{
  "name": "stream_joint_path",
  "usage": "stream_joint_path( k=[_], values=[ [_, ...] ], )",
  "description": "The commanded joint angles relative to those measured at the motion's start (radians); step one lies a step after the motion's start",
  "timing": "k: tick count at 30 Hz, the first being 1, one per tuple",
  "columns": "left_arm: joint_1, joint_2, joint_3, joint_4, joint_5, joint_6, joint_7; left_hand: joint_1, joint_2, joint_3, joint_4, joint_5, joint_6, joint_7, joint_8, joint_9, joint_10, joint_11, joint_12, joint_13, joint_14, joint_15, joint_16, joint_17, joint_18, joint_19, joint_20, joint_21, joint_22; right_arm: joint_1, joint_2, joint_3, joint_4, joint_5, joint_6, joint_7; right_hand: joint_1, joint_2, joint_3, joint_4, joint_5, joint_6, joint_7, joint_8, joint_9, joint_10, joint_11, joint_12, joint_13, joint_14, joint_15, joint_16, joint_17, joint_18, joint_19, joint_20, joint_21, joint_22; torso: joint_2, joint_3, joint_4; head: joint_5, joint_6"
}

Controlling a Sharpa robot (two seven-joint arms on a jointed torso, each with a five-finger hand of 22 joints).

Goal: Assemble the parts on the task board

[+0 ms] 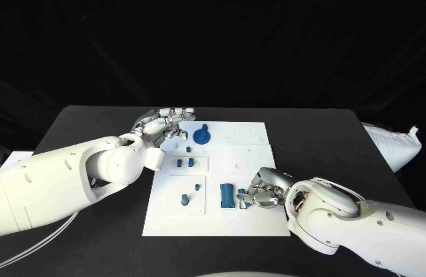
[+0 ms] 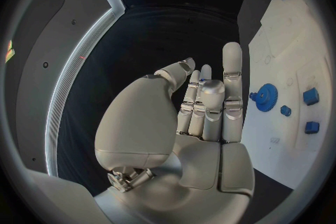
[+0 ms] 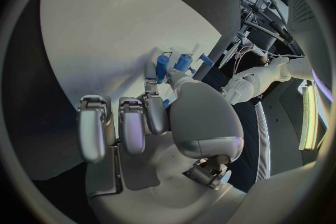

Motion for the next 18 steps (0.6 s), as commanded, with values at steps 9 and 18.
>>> stream_joint_path(
  k=[9,18],
  values=[
    [0.0,0.001,0.0,0.002,-0.004,0.017,0.003,-0.006,0.006,-0.006,0.0,-0.004,-0.007,-0.002,0.002,0.0,-0.007,0.001,0.003,-0.001,-0.004,0.0,0.001,-0.001,0.018,-0.002,0.002,-0.006,-0.001,-0.004,0.003,-0.002,0.01,-0.031,0.007,0.004,-0.072,0.0,-0.097,0.068,0.005,0.015,-0.008,0.021,0.026,0.059,-0.024,0.024,0.164,0.097,-0.013,0.009,0.231,-0.017,0.06,-0.012,0.008,0.16,0.0,-0.0001,-0.0003,0.003,-0.001],
    [0.0,0.0,0.0,0.002,-0.004,0.016,0.002,-0.005,0.006,-0.007,-0.001,-0.004,-0.008,-0.002,0.003,0.0,-0.009,0.001,0.004,-0.001,-0.005,0.0,0.001,-0.002,0.018,-0.002,0.002,-0.006,-0.001,-0.004,-0.002,-0.002,0.012,-0.046,-0.004,0.005,-0.12,0.017,-0.205,0.083,-0.104,0.007,-0.009,0.031,0.048,0.06,-0.024,0.022,0.167,0.097,-0.015,0.009,0.231,-0.017,0.06,-0.014,0.008,0.161,0.0,0.0001,-0.0004,0.001,-0.001]
  ],
)
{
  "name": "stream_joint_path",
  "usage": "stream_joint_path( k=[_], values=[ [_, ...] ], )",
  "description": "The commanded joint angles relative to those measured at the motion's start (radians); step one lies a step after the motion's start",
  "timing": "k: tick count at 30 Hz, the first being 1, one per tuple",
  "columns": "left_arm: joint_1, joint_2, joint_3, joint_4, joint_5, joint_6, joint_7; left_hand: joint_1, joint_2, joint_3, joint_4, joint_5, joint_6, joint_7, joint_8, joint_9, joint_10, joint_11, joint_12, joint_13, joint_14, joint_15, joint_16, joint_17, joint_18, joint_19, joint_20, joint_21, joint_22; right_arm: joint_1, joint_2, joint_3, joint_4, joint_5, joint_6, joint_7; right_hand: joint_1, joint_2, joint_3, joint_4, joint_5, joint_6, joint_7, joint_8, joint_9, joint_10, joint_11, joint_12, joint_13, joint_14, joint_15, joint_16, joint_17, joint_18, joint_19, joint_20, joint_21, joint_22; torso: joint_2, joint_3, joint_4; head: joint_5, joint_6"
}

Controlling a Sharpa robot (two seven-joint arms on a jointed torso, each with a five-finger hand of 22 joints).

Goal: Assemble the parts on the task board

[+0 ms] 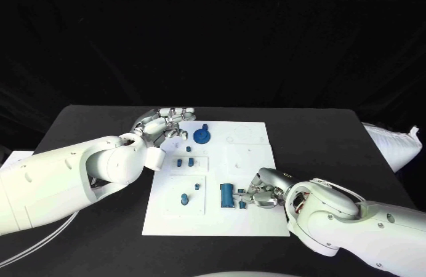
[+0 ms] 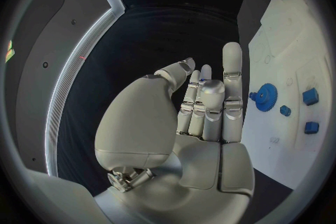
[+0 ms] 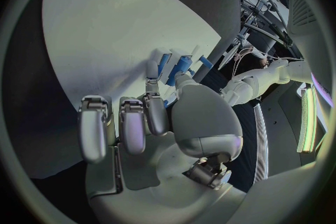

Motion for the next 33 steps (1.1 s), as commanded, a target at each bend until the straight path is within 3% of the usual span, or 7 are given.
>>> stream_joint_path(
  k=[1,12,20,24,28,30,33],
  values=[
    [0.0,0.001,0.0,0.002,-0.004,0.016,0.004,-0.005,0.006,-0.007,-0.001,-0.004,-0.008,-0.002,0.003,0.0,-0.009,0.001,0.004,-0.001,-0.005,0.0,0.001,-0.001,0.018,-0.002,0.002,-0.006,-0.001,-0.001,-0.001,0.0,0.004,-0.025,-0.007,0.007,-0.013,0.002,-0.009,0.001,-0.007,-0.001,-0.001,0.004,0.002,0.06,-0.017,0.002,0.167,0.096,-0.008,0.005,0.232,-0.018,0.059,-0.006,0.004,0.161,0.0,0.0001,-0.0004,-0.001,0.0],
    [0.0,0.001,0.0,-0.003,-0.004,0.016,0.005,-0.005,0.006,-0.007,-0.001,-0.004,-0.008,-0.002,0.003,0.0,-0.009,0.001,0.004,-0.001,-0.005,0.0,0.001,-0.001,0.018,-0.002,0.002,-0.006,-0.001,0.002,-0.04,0.003,0.022,0.015,-0.09,0.049,0.033,0.01,-0.044,-0.009,0.031,-0.028,0.007,-0.005,0.008,0.051,-0.011,-0.039,0.152,0.093,-0.003,-0.005,0.214,-0.014,0.051,-0.003,-0.007,0.147,-0.002,0.0003,0.0005,-0.004,0.007],
    [-0.005,0.008,-0.002,-0.031,-0.002,0.013,0.015,-0.008,0.008,-0.011,-0.001,-0.004,-0.01,-0.003,0.007,0.001,-0.012,0.001,0.01,-0.001,-0.026,0.001,-0.019,-0.041,0.018,-0.01,0.003,-0.011,-0.004,0.054,-0.065,0.006,-0.061,0.437,-0.168,0.406,0.24,0.009,-0.041,-0.099,0.091,-0.16,0.066,-0.094,-0.028,-0.009,0.038,-0.233,0.071,0.073,0.036,-0.061,0.126,0.007,0.006,0.028,-0.075,0.056,-0.013,-0.0015,-0.0048,-0.009,0.026],
    [-0.012,0.016,-0.002,-0.055,0.004,0.007,0.025,-0.014,0.01,-0.025,-0.001,-0.005,-0.007,-0.005,0.021,0.002,-0.018,0.001,0.027,-0.001,-0.161,0.004,-0.153,-0.252,0.018,-0.07,0.007,-0.052,-0.024,0.088,-0.048,0.006,-0.143,0.699,-0.165,0.59,0.306,0.019,-0.041,-0.136,0.092,-0.177,0.081,-0.114,-0.047,-0.057,0.048,-0.365,0.008,0.057,0.047,-0.108,0.061,0.023,-0.028,0.042,-0.129,-0.011,-0.028,-0.0019,-0.0068,-0.016,0.045],
    [-0.019,0.033,-0.001,-0.103,0.015,-0.001,0.037,-0.025,0.015,-0.052,0.009,-0.011,-0.008,-0.005,0.029,-0.001,-0.032,0.009,0.033,-0.006,-0.305,0.021,-0.372,-0.372,0.014,-0.234,0.025,-0.183,-0.102,0.126,0.002,0.006,-0.265,0.955,-0.14,0.754,0.395,0.03,-0.02,-0.176,0.078,-0.245,0.115,-0.139,-0.082,-0.309,0.081,-0.933,-0.299,-0.135,0.075,-0.538,-0.425,0.125,-0.313,0.065,-0.575,-0.511,-0.05,-0.0039,-0.0191,-0.024,0.082],
    [-0.021,0.046,-0.001,-0.134,0.021,-0.007,0.044,-0.026,0.019,-0.055,0.013,-0.011,-0.009,-0.005,0.028,-0.002,-0.033,0.014,0.03,-0.008,-0.333,0.038,-0.485,-0.431,0.011,-0.293,0.038,-0.241,-0.144,0.138,0.028,0.007,-0.322,1.037,-0.117,0.808,0.421,0.03,-0.006,-0.179,0.072,-0.269,0.135,-0.142,-0.101,-0.349,0.104,-1.036,-0.416,-0.245,0.097,-0.781,-0.628,0.137,-0.396,0.088,-0.734,-0.64,-0.065,-0.006,-0.0242,-0.027,0.101],
    [-0.024,0.068,-0.001,-0.184,0.03,-0.02,0.053,-0.024,0.023,-0.052,0.017,-0.009,-0.007,-0.003,0.022,-0.003,-0.025,0.022,0.011,-0.011,-0.345,0.065,-0.676,-0.525,0.009,-0.366,0.071,-0.336,-0.227,0.148,0.068,0.012,-0.404,1.103,-0.078,0.872,0.454,0.025,0.025,-0.174,0.053,-0.276,0.15,-0.145,-0.132,-0.365,0.134,-1.178,-0.621,-0.315,0.133,-0.965,-0.73,0.142,-0.449,0.115,-0.884,-0.74,-0.079,-0.0074,-0.0287,-0.029,0.124]
  ],
)
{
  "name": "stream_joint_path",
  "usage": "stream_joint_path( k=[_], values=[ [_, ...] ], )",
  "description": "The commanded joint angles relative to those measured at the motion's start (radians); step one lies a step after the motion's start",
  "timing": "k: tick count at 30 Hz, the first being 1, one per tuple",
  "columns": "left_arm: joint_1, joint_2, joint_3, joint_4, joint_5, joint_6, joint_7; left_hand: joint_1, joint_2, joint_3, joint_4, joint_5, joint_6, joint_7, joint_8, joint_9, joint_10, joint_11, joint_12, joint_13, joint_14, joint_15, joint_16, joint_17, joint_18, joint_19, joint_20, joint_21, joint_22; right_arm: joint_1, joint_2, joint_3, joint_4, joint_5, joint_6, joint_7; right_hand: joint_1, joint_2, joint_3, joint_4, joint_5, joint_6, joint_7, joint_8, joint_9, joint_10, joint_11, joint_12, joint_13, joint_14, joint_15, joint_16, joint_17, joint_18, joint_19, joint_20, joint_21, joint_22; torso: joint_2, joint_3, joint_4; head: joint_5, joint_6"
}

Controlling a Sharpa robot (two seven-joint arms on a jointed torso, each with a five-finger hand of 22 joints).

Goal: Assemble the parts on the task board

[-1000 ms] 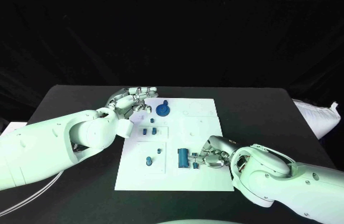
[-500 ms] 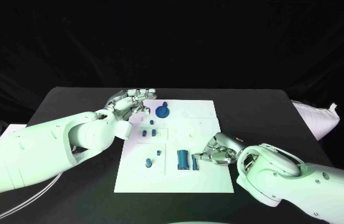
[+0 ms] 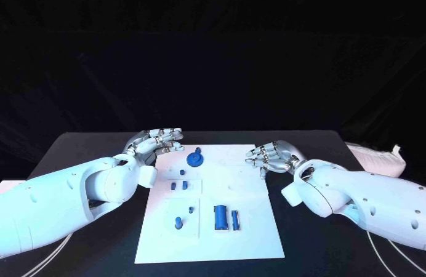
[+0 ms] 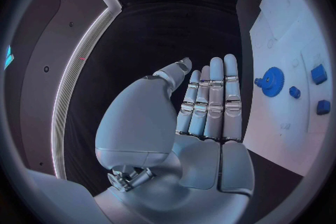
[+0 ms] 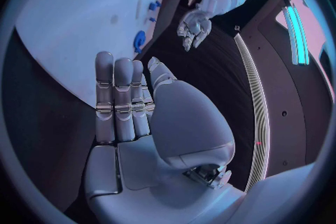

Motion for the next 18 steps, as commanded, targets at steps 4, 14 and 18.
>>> stream_joint_path(
  k=[4,14,18],
  values=[
    [-0.001,0.041,0.002,-0.09,0.026,-0.032,0.049,-0.001,0.006,0.009,0.007,-0.001,0.002,0.004,-0.016,-0.001,0.007,0.021,-0.048,-0.001,-0.034,0.049,-0.234,-0.112,0.009,-0.133,0.056,-0.143,-0.124,0.012,0.08,0.012,-0.16,0.293,0.11,0.27,0.049,-0.017,0.068,0.013,-0.04,0.007,0.011,-0.007,-0.06,0.03,0.031,-0.185,-0.353,-0.106,0.06,-0.331,-0.213,0.007,-0.082,0.055,-0.253,-0.176,-0.041,-0.001,-0.0116,-0.002,0.052],
    [-0.002,0.084,0.003,-0.164,0.029,-0.065,0.075,0.002,0.007,0.003,0.006,-0.001,0.001,0.007,-0.049,-0.001,0.003,0.031,-0.108,-0.001,-0.026,0.074,-0.389,-0.186,0.023,-0.174,0.094,-0.203,-0.226,0.016,0.184,0.028,-0.333,0.352,0.183,0.337,0.04,-0.031,0.131,-0.007,-0.051,0.004,0.022,-0.006,-0.154,0.01,0.059,-0.19,-0.683,-0.055,0.094,-0.579,-0.456,0.015,-0.026,0.097,-0.472,-0.359,-0.058,0.0024,-0.0046,0.0,0.089],
    [-0.003,0.08,0.003,-0.159,0.017,-0.051,0.043,-0.443,0.044,-0.138,0.023,-0.044,-0.337,-0.059,-0.15,-0.067,-0.359,-0.021,-0.194,-0.063,-0.351,0.028,-0.471,-0.29,-0.037,-0.444,0.007,-0.269,-0.362,0.016,0.182,0.027,-0.324,0.306,0.111,0.274,-0.446,0.014,0.08,-0.112,-0.111,-0.316,-0.036,-0.068,-0.205,-0.35,0.015,-0.251,-0.739,-0.409,-0.002,-0.621,-0.529,-0.051,-0.343,0.029,-0.556,-0.458,-0.056,0.0041,-0.0072,0.005,0.08]
  ],
)
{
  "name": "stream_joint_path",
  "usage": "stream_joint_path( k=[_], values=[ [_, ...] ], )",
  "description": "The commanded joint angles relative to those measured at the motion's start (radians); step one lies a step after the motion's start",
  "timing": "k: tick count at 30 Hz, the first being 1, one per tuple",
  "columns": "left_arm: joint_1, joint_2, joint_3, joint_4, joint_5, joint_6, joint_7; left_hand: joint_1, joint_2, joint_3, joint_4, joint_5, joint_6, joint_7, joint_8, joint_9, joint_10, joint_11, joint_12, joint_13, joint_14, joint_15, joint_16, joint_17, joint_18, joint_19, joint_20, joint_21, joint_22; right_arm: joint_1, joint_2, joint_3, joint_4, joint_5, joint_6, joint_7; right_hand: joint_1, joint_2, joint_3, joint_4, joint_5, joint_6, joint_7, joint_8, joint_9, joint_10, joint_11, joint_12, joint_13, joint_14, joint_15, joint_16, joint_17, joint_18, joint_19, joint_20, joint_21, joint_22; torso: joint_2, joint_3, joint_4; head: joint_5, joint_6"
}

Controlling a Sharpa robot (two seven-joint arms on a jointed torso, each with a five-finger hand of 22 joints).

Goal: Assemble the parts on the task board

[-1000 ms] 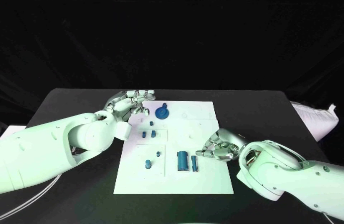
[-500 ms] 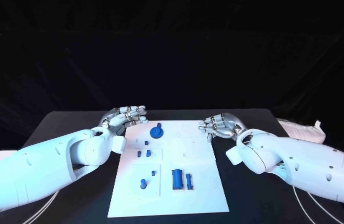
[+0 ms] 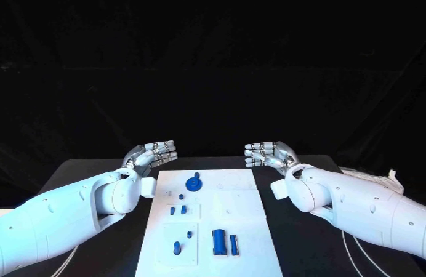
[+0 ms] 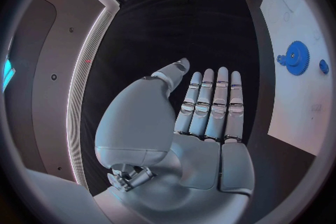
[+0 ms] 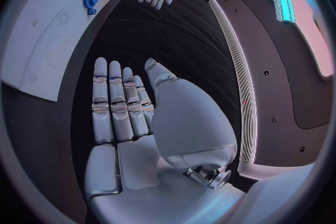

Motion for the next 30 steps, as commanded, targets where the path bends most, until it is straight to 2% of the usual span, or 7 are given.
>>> stream_joint_path(
  k=[1,9,10,14,15,18,30],
  values=[
    [-0.003,-0.003,0.001,0.009,-0.004,-0.01,0.002,-0.385,0.032,-0.122,0.014,-0.039,-0.291,-0.056,-0.09,-0.052,-0.313,-0.046,-0.065,-0.049,-0.283,-0.041,-0.064,-0.09,-0.054,-0.233,-0.075,-0.053,-0.113,-0.001,-0.004,-0.002,0.013,0.004,-0.014,0.002,-0.429,0.038,-0.051,-0.084,-0.055,-0.288,-0.053,-0.05,-0.038,-0.326,-0.039,-0.049,-0.099,-0.337,-0.073,-0.031,-0.051,-0.051,-0.306,-0.055,-0.065,-0.075,-0.005,0.0041,0.0005,0.006,-0.005],
    [-0.031,-0.02,0.012,0.101,-0.041,-0.14,0.037,-0.626,0.104,-0.198,0.014,-0.126,-0.472,-0.091,-0.09,-0.052,-0.508,-0.075,-0.065,-0.049,-0.459,-0.133,-0.104,-0.09,-0.082,-0.379,-0.122,-0.053,-0.183,-0.007,-0.028,-0.016,0.124,0.091,-0.145,0.063,-0.696,0.038,-0.084,-0.084,-0.09,-0.467,-0.086,-0.05,-0.122,-0.529,-0.124,-0.049,-0.099,-0.547,-0.073,-0.103,-0.083,-0.075,-0.496,-0.09,-0.106,-0.122,-0.046,0.0345,0.009,0.04,-0.023],
    [-0.039,-0.024,0.016,0.127,-0.051,-0.177,0.047,-0.667,0.104,-0.211,0.014,-0.126,-0.504,-0.097,-0.09,-0.052,-0.541,-0.149,-0.065,-0.049,-0.489,-0.133,-0.112,-0.09,-0.085,-0.405,-0.13,-0.053,-0.195,-0.008,-0.034,-0.021,0.156,0.115,-0.182,0.08,-0.742,0.038,-0.089,-0.084,-0.096,-0.498,-0.091,-0.05,-0.122,-0.564,-0.124,-0.049,-0.099,-0.583,-0.073,-0.103,-0.088,-0.079,-0.529,-0.095,-0.113,-0.13,-0.048,0.0359,0.0095,0.042,-0.024],
    [-0.063,-0.039,0.026,0.208,-0.084,-0.292,0.077,-0.747,0.104,-0.237,0.014,-0.126,-0.565,-0.109,-0.09,-0.052,-0.607,-0.149,-0.065,-0.049,-0.548,-0.133,-0.125,-0.09,-0.093,-0.453,-0.146,-0.053,-0.218,-0.013,-0.053,-0.032,0.246,0.185,-0.286,0.128,-0.831,0.038,-0.164,-0.084,-0.107,-0.558,-0.169,-0.05,-0.122,-0.632,-0.124,-0.049,-0.099,-0.653,-0.073,-0.103,-0.163,-0.089,-0.592,-0.107,-0.127,-0.146,-0.048,0.036,0.0095,0.042,-0.024],
    [-0.069,-0.043,0.028,0.226,-0.091,-0.318,0.084,-0.766,0.104,-0.243,0.014,-0.126,-0.579,-0.181,-0.09,-0.052,-0.622,-0.149,-0.065,-0.049,-0.562,-0.133,-0.128,-0.09,-0.099,-0.465,-0.15,-0.053,-0.224,-0.014,-0.057,-0.035,0.265,0.199,-0.308,0.138,-0.852,0.038,-0.164,-0.084,-0.178,-0.572,-0.169,-0.05,-0.122,-0.648,-0.124,-0.049,-0.099,-0.67,-0.073,-0.103,-0.163,-0.089,-0.608,-0.177,-0.13,-0.15,-0.048,0.036,0.0095,0.042,-0.024],
    [-0.085,-0.053,0.035,0.28,-0.113,-0.395,0.105,-0.828,0.104,-0.262,0.014,-0.126,-0.626,-0.181,-0.09,-0.052,-0.673,-0.149,-0.065,-0.049,-0.608,-0.133,-0.209,-0.09,-0.103,-0.502,-0.162,-0.053,-0.242,-0.016,-0.068,-0.042,0.318,0.24,-0.37,0.167,-0.921,0.038,-0.164,-0.084,-0.178,-0.618,-0.169,-0.05,-0.122,-0.701,-0.124,-0.049,-0.099,-0.725,-0.073,-0.103,-0.163,-0.17,-0.657,-0.177,-0.211,-0.162,-0.048,0.036,0.0095,0.042,-0.024],
    [-0.103,-0.064,0.042,0.341,-0.137,-0.481,0.128,-0.987,0.104,-0.313,0.014,-0.126,-0.746,-0.181,-0.09,-0.052,-0.802,-0.149,-0.065,-0.049,-0.725,-0.133,-0.209,-0.09,-0.18,-0.597,-0.243,-0.053,-0.289,-0.018,-0.077,-0.048,0.361,0.274,-0.42,0.191,-1.098,0.038,-0.164,-0.084,-0.178,-0.737,-0.169,-0.05,-0.122,-0.835,-0.124,-0.049,-0.099,-0.864,-0.073,-0.103,-0.163,-0.17,-0.783,-0.177,-0.211,-0.243,-0.048,0.036,0.0095,0.042,-0.024]
  ],
)
